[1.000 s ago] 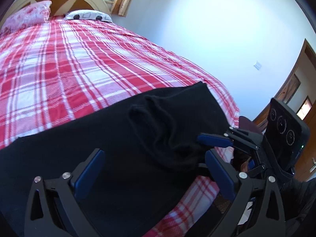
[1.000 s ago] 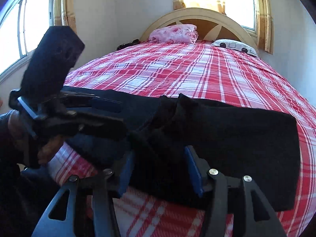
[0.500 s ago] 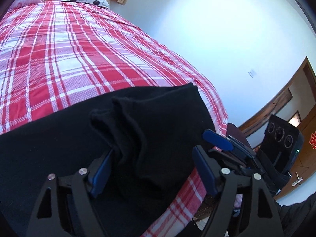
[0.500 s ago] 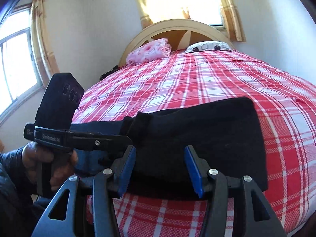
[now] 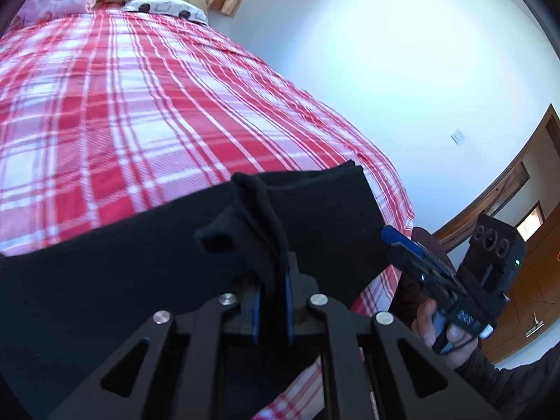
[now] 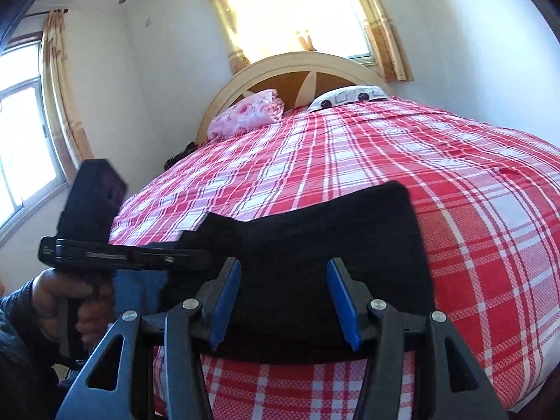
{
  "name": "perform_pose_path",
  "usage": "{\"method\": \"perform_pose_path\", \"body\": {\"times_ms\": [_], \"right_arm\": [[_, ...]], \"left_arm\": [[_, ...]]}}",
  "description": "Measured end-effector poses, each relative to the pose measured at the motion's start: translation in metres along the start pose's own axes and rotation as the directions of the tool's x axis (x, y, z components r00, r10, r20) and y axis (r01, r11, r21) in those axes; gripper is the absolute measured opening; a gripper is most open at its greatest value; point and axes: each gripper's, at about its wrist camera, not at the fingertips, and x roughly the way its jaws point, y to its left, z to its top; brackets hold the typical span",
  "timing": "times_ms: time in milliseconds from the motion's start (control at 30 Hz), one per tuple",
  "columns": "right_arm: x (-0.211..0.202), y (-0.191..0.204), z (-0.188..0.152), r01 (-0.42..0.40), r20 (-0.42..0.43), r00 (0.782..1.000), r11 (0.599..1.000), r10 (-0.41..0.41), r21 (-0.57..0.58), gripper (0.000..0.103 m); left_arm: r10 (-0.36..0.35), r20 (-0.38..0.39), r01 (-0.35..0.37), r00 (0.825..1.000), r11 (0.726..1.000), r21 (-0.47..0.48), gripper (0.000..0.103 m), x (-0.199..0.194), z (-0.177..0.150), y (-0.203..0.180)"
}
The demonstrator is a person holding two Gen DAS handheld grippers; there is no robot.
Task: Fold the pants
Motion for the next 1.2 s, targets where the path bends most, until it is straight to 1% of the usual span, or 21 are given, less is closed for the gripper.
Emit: {"method": "perform_pose_path", "body": {"times_ms": [67,133,233,300,367,400,467,600,733,800,867,933,1000,1067,1200], "right_arm": [[-0.001,-0.002,0.000,0.001,0.007,1.000,1.000,-0.001,0.008,0.053],[0.000,-0.002,0.000,-0.004,0.004,1.000,1.000,0.004,0.009,0.053],[0.010,-0.001,-0.004,-0.009,-0.046,0.999,1.000,0.009,-0.002,0.053],[0.016,0.000,-0.007,0.016,-0.078,0.997,1.000,-0.017,-0.016,0.053],[0.020,-0.002,-0.009,0.025,-0.101,0.995,1.000,-0.026,-0.014,0.053],[0.019,-0.001,-0.009,0.020,-0.096,0.995,1.000,-0.021,-0.011,0.053],[0.017,0.000,-0.008,0.006,-0.080,0.997,1.000,-0.007,-0.020,0.053],[0.025,0.004,-0.015,-0.008,-0.114,0.993,0.999,0.003,-0.044,0.053],[0.025,0.010,-0.016,-0.031,-0.111,0.994,0.998,0.024,-0.061,0.053],[0.029,0.012,-0.017,-0.023,-0.128,0.992,0.997,0.014,-0.071,0.053],[0.036,0.012,-0.021,-0.007,-0.158,0.987,0.996,-0.007,-0.087,0.053],[0.036,0.015,-0.020,0.001,-0.159,0.987,0.994,-0.018,-0.107,0.053],[0.034,0.014,-0.017,0.001,-0.158,0.987,0.995,-0.017,-0.104,0.053],[0.030,0.015,-0.014,0.009,-0.138,0.990,0.996,-0.022,-0.093,0.053],[0.024,0.019,0.001,0.027,-0.085,0.996,0.993,-0.037,-0.118,0.053]], "left_arm": [[0.011,-0.003,-0.011,1.000,1.000,-0.002,0.011,-0.009,-0.003,0.007],[0.015,-0.019,-0.015,1.000,1.000,-0.027,0.011,-0.007,-0.007,0.015],[0.012,-0.049,-0.016,0.999,0.997,-0.073,0.011,0.003,-0.012,0.023],[0.008,-0.048,-0.012,0.999,0.996,-0.086,0.011,0.004,-0.015,0.026],[0.005,-0.035,-0.007,0.999,0.997,-0.078,0.011,-0.002,-0.015,0.025],[0.018,-0.025,-0.019,1.000,0.997,-0.071,0.011,-0.006,-0.015,0.025],[0.016,-0.027,-0.019,1.000,0.995,-0.096,0.011,-0.008,-0.015,0.033],[0.026,-0.042,-0.031,0.999,0.991,-0.128,0.011,-0.007,-0.023,0.044],[0.041,-0.034,-0.045,0.999,0.993,-0.108,0.011,-0.011,-0.028,0.043],[0.080,-0.042,-0.082,0.996,0.994,-0.072,0.017,-0.006,-0.028,0.037],[0.113,-0.042,-0.114,0.993,0.993,-0.037,0.017,-0.002,-0.029,0.031],[0.131,-0.036,-0.132,0.991,0.991,-0.013,0.017,-0.003,-0.030,0.030],[0.151,-0.032,-0.150,0.988,0.989,0.012,0.019,-0.004,-0.030,0.028],[0.170,-0.027,-0.169,0.985,0.985,0.031,0.022,-0.006,-0.031,0.027],[0.183,-0.020,-0.182,0.983,0.982,0.048,0.024,-0.007,-0.034,0.027]]}}
